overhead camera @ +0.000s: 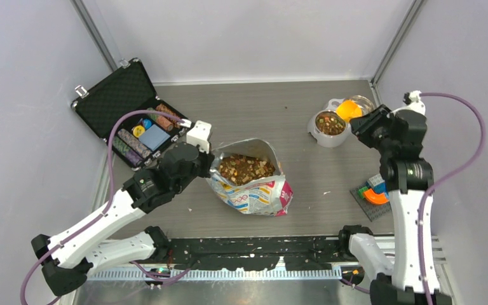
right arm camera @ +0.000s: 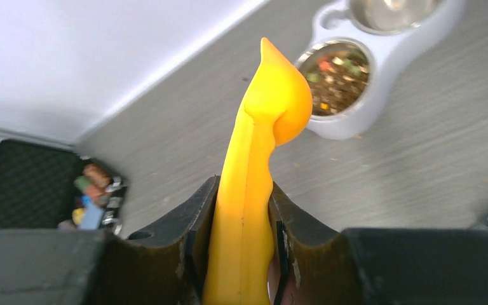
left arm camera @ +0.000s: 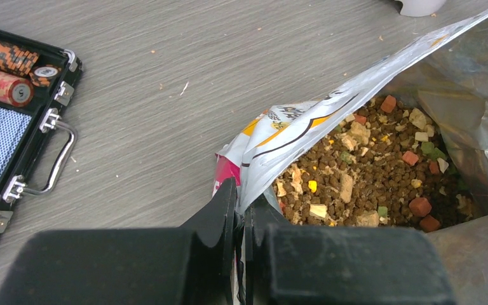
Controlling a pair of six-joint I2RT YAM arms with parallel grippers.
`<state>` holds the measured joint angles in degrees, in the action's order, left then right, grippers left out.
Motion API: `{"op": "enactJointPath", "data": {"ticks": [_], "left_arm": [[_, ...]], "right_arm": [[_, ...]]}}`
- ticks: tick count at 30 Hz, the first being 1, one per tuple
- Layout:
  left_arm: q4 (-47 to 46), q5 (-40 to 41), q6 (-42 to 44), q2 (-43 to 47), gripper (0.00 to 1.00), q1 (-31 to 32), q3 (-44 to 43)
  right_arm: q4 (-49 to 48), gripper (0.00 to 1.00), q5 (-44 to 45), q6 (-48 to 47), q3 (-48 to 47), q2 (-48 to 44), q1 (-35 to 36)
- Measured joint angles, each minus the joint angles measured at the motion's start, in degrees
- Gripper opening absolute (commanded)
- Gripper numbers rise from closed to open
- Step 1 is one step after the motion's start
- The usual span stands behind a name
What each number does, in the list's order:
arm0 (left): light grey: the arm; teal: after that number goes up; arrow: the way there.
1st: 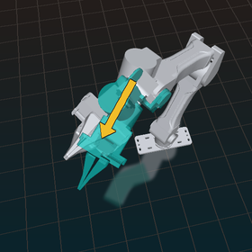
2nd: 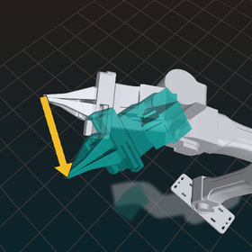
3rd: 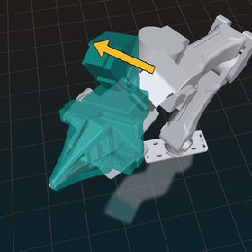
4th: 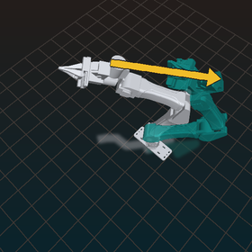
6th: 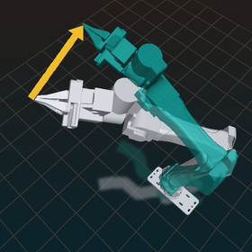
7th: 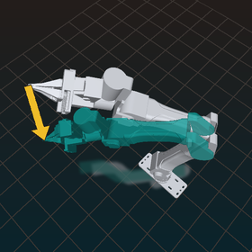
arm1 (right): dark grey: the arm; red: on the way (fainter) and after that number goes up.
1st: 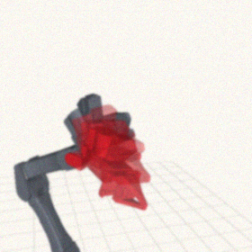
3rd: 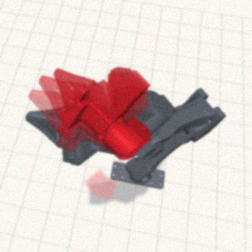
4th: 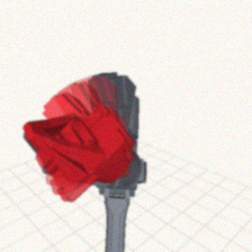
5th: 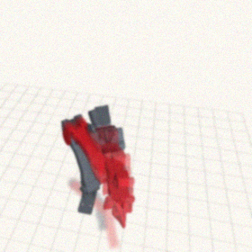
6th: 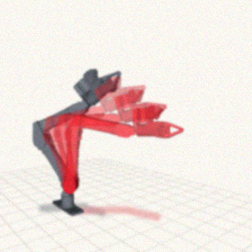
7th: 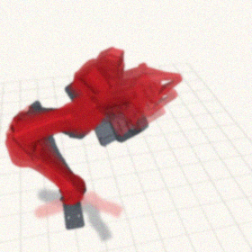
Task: Serve the pet food
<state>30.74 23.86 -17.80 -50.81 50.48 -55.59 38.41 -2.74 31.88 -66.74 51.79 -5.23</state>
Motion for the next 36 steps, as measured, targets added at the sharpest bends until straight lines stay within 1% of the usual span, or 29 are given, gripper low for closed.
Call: {"op": "enactJointPath", "data": {"ticks": [4, 7, 8, 11, 14, 16, 21, 27, 33, 36], "left_arm": [[0.52, -0.09, -0.35, -0.96, 0.00, -0.02, -0.90], [1.27, -0.46, -0.79, -1.99, 0.00, -0.13, -2.01], [1.53, -0.61, -0.90, -2.36, 0.00, -0.17, -2.40], [2.58, -1.03, -1.09, -3.80, 0.00, -0.28, -3.82], [3.91, -1.05, -1.09, -5.92, 0.00, -0.33, -5.95], [4.76, -0.92, -1.09, -7.37, 0.00, -0.35, -7.34], [6.54, -0.46, -1.11, -9.77, 0.00, -0.37, -9.75], [7.28, -0.28, -1.11, -11.65, 0.00, -0.37, -11.30], [7.37, -0.31, -0.98, -12.79, 0.00, -0.37, -12.31], [7.65, -0.42, -0.63, -12.94, 0.00, -0.37, -12.55]], "right_arm": [[-1.38, 0.05, -7.65, 2.47, 0.02, -6.78, -0.57], [-4.68, 0.05, -20.52, 5.44, 1.25, -10.21, -0.61], [-6.23, 0.05, -25.40, 6.67, 1.99, -10.69, -0.61], [-9.73, 0.05, -36.13, 9.90, 4.46, -10.93, -0.26], [-10.97, 0.05, -42.51, 12.11, 6.36, -11.67, 1.22], [-11.34, 0.05, -45.05, 13.31, 6.78, -12.09, 2.73], [-12.98, 0.05, -47.93, 15.23, 6.75, -15.08, 6.45], [-7.32, 0.05, -48.26, 11.19, 2.49, -16.63, 9.16], [-1.36, 0.05, -43.52, 7.37, 1.38, -14.01, 14.14], [1.29, 0.05, -37.88, 5.92, 0.63, -10.25, 21.62]]}}
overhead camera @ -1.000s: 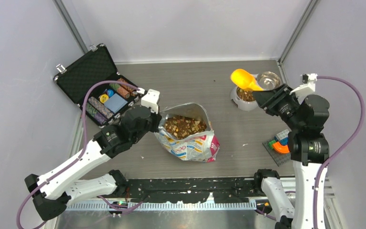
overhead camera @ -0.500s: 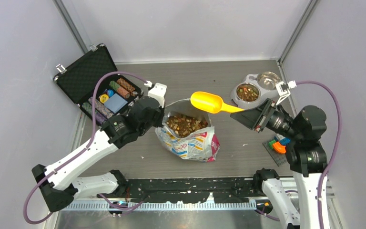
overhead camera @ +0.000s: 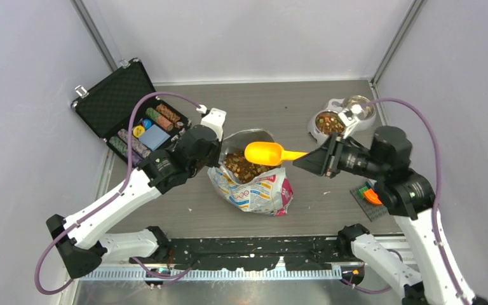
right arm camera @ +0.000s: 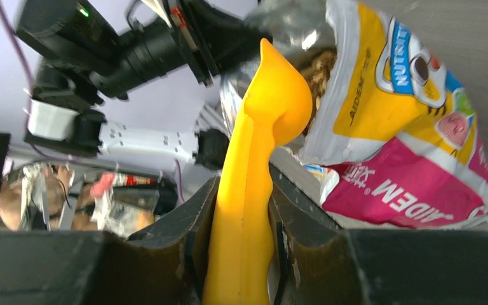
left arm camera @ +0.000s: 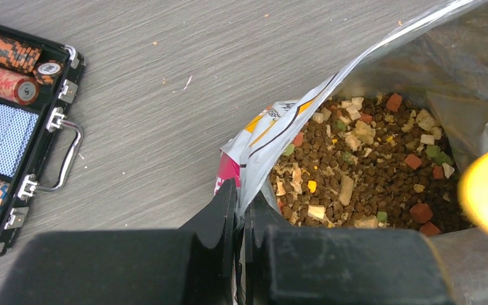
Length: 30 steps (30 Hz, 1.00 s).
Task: Serve the pet food
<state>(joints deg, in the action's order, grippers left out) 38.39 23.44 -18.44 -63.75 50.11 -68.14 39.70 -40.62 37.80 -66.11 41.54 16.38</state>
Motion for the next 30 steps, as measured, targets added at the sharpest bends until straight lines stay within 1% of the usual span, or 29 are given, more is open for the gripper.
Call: {"op": "enactJointPath", "data": {"ticks": [2, 4, 8, 12, 17, 23, 26, 30], "left_arm": [[0.00, -0.09, 0.39, 0.00, 0.00, 0.00, 0.00], [0.00, -0.28, 0.68, 0.13, 0.00, 0.00, 0.02], [-0.04, -1.18, 0.87, 1.57, 0.00, -0.04, 0.98], [-1.11, -3.08, 0.87, 4.20, 0.00, -0.24, 3.13], [-1.64, -5.09, 0.87, 5.62, 0.00, -0.31, 4.15], [-2.73, -6.56, 0.81, 6.25, 0.00, -0.37, 4.98], [-3.41, -7.65, 0.63, 6.69, 0.00, -0.37, 5.60], [-4.00, -9.18, 0.35, 6.75, 0.00, -0.33, 5.88]], "right_arm": [[1.49, 0.05, 3.48, -0.98, -0.90, 3.15, 5.31], [4.17, 0.05, 8.79, -2.32, -3.28, 7.48, 10.93], [9.70, 0.05, 21.46, -5.07, -11.61, 16.72, 18.47], [14.64, 0.05, 28.79, -6.56, -18.01, 21.73, 21.42], [20.52, 0.05, 33.18, -7.74, -23.74, 28.24, 24.96], [31.45, 0.05, 42.99, -7.98, -33.79, 40.94, 29.64], [34.82, 0.05, 45.20, -8.02, -35.67, 44.26, 30.18], [37.09, 0.05, 46.93, -8.24, -35.80, 46.38, 30.84]]}}
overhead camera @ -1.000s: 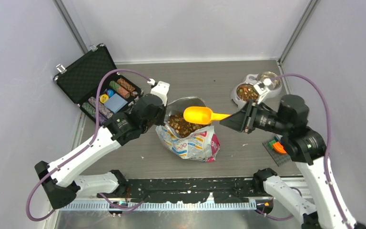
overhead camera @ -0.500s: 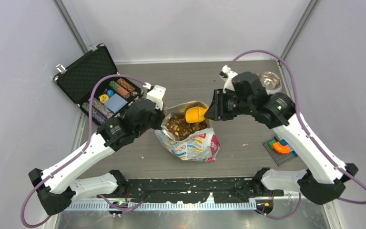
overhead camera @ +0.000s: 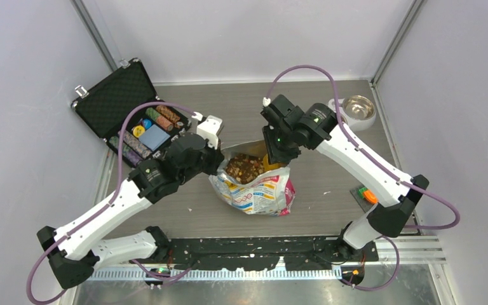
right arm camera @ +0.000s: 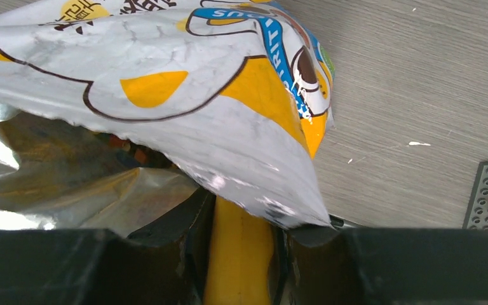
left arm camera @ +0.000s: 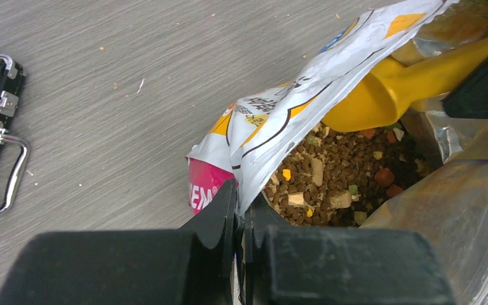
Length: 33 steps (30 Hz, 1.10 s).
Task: Serve the pet food
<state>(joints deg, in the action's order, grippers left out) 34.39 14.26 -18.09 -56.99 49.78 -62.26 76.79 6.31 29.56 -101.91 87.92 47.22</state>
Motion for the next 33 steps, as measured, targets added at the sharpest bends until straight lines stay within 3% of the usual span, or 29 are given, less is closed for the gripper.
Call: {"op": "enactJointPath", "data": {"ticks": [5, 18, 28, 33], "left_arm": [[-0.33, -0.44, 0.00, 0.00, 0.00, 0.09, 0.24], [-0.20, -1.18, -0.85, -0.52, 0.00, 0.35, 0.31], [-0.17, -1.27, -1.49, -0.39, 0.00, 0.72, 0.31], [-0.31, -0.15, -1.53, -0.39, 0.00, 0.72, 0.31]], "right_arm": [[-3.48, 0.05, 0.04, -0.72, 4.07, 0.81, 1.14], [-25.68, 0.05, -5.90, -0.66, 22.80, -2.99, 1.22], [-40.52, 0.05, -8.48, 7.69, 38.95, -18.16, 0.70], [-47.80, 0.05, -14.80, 13.09, 46.01, -29.00, -2.03]]}}
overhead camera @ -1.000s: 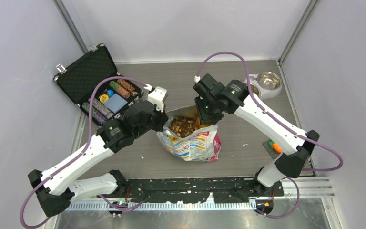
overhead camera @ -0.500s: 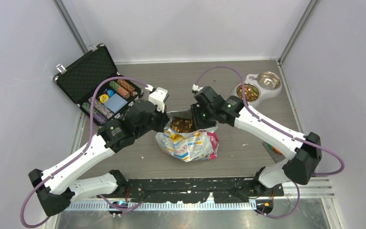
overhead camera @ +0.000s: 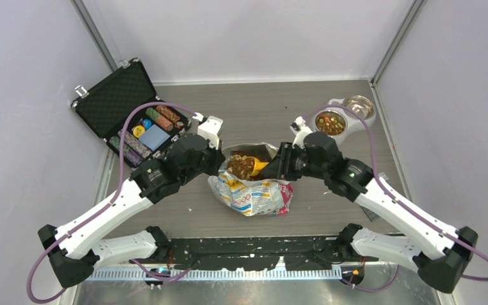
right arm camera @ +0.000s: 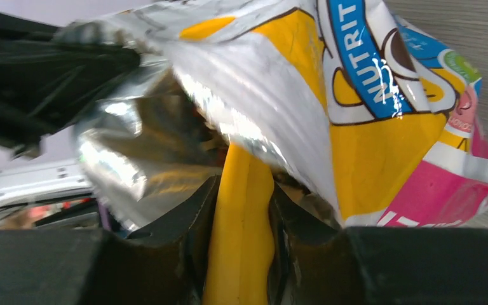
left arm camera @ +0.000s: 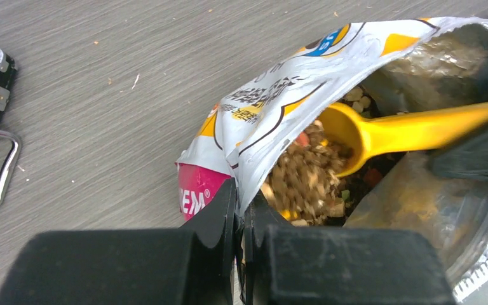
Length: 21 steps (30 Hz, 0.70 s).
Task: Serve the pet food
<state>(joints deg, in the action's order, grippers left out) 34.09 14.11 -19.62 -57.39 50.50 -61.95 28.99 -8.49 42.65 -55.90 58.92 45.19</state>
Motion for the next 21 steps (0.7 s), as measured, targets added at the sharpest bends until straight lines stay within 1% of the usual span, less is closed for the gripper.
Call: {"op": "enactJointPath", "data": {"ticks": [3, 6, 15, 21], "left_arm": [[0.04, 0.92, 0.04, 0.00, 0.00, 0.00, 0.00], [0.04, 1.33, 0.07, -0.02, 0.00, 0.00, 0.00], [-0.13, 1.55, 0.07, -0.24, 0.00, 0.00, 0.00], [-0.44, 1.49, 0.09, -0.11, 0.00, 0.00, 0.22]], "right_arm": [[-1.60, 0.05, -3.87, 2.25, 1.60, -4.92, -2.75], [-1.90, 0.05, -5.27, 2.62, 1.46, -7.41, -4.26], [3.43, 0.05, -3.82, 2.08, -1.11, -13.00, -4.94], [4.26, 0.05, -2.69, 2.34, -0.96, -17.29, -5.33]]}}
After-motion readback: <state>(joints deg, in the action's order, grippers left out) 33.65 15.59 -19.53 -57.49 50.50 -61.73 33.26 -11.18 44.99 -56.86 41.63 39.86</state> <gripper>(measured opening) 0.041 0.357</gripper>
